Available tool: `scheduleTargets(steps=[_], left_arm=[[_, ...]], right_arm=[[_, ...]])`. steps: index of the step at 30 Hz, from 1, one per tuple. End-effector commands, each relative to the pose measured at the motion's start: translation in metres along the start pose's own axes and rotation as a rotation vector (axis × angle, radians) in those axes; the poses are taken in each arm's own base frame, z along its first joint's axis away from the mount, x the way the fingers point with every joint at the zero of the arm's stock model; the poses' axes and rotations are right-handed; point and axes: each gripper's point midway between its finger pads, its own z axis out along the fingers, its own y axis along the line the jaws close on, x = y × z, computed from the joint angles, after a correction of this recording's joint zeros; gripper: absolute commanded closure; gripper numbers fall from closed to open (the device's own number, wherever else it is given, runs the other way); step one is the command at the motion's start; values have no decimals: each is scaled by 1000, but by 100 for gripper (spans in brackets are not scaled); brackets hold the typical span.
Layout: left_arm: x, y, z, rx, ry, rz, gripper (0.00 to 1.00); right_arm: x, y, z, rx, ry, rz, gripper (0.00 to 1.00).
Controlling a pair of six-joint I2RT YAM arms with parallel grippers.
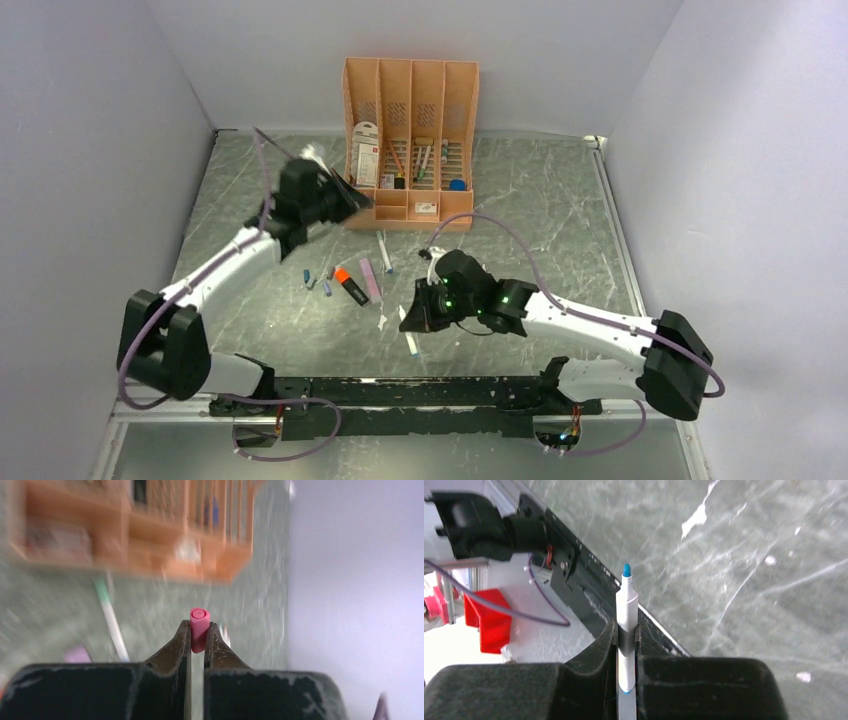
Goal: Open the pen caps
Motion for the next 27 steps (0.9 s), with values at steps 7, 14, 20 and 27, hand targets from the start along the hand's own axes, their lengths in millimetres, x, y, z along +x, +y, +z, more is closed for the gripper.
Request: scheduleTargets(steps=[7, 14, 20, 27], left_arm=[[-89, -1, -22, -18, -86, 131, 92], [-6, 40, -82, -79, 65, 103, 91], [30, 64, -122, -146, 98, 88, 90], [34, 63, -132, -147, 105, 94, 89]], right_arm=[[11, -18, -24, 145, 11, 4, 100], [-42, -82, -23, 452, -16, -45, 100], [-80, -152, -25, 687, -27, -30, 100], [-88, -200, -10, 837, 18, -50, 100]])
